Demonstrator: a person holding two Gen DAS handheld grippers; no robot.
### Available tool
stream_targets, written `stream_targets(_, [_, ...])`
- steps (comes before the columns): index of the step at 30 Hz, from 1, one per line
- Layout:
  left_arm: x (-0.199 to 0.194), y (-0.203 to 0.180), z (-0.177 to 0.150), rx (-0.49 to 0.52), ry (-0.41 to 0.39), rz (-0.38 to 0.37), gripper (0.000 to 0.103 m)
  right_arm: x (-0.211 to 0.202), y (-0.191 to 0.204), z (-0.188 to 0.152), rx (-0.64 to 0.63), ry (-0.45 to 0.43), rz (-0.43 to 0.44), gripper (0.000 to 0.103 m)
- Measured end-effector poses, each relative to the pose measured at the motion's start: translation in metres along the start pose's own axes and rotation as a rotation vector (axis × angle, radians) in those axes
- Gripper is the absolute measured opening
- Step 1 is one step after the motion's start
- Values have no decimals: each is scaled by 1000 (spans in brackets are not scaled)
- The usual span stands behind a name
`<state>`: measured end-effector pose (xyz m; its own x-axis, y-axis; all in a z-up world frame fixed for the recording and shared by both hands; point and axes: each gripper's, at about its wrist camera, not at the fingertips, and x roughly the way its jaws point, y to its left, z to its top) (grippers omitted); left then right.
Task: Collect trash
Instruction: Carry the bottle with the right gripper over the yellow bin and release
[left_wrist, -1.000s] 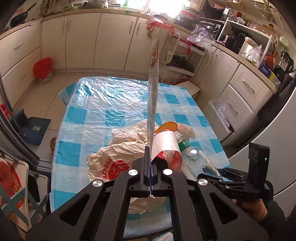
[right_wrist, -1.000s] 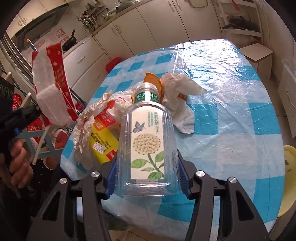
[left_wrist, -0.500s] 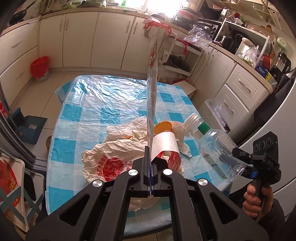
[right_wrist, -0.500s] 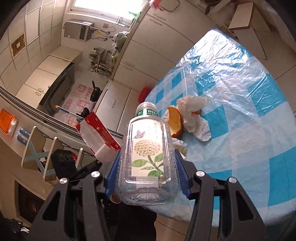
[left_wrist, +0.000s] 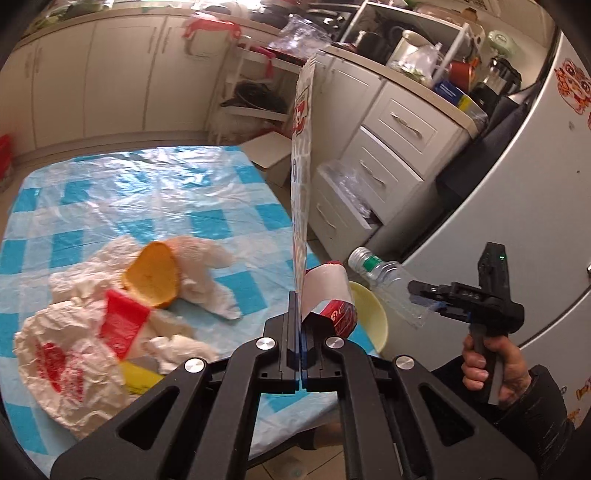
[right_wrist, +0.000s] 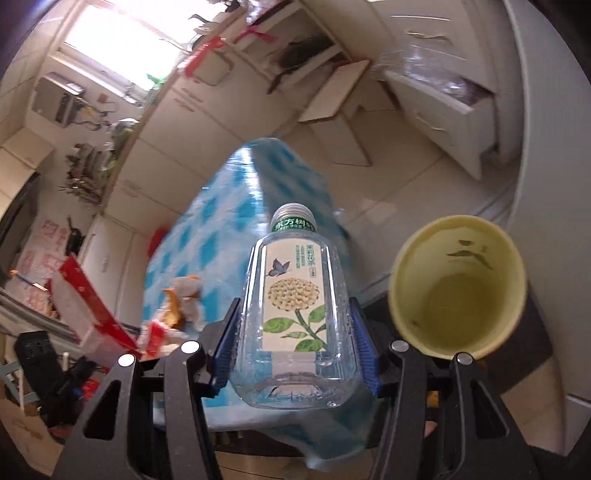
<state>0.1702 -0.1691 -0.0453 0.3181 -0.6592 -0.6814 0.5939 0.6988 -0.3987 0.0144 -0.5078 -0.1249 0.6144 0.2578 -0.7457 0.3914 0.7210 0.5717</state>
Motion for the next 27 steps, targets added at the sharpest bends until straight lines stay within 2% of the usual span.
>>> stream_targets(2, [27,-23,1,18,36,-47,1,8,-23,6,30,42,-96,55])
stream_targets(5, [69,-56,-3,47,93,-88,1,27,-55,13,75,108,-190,55])
stream_targets(8, [112,-84,-7,66,152,-109,1,44,-82,24,134,158,-240,55])
stream_targets(10, [137,-100,-10,80,184,-115,1,43,-99,31,192,160,-246,57])
stream_targets(13, [180,-121,-15,92,241,-109,1,21,-107,39,241,50,-213,60])
stream_targets(17, [231,-141,-23,105,328,-89,3,-22,-108,44,259,-143,-167,66])
stream_targets(19, [249,-149,-26,116,361,-73,13,-38,-105,44,248,-218,-145,69])
stream_targets(21, [252,-153,-28,120,360,-53,34,-46,-102,43,234,-261,-127,70])
stream_targets(22, [247,-154,-28,124,350,-54,38,-48,-101,44,224,-271,-125,70])
stream_targets(27, [200,-147,-26,165,268,-16,44,-44,-84,48,169,-263,-92,70])
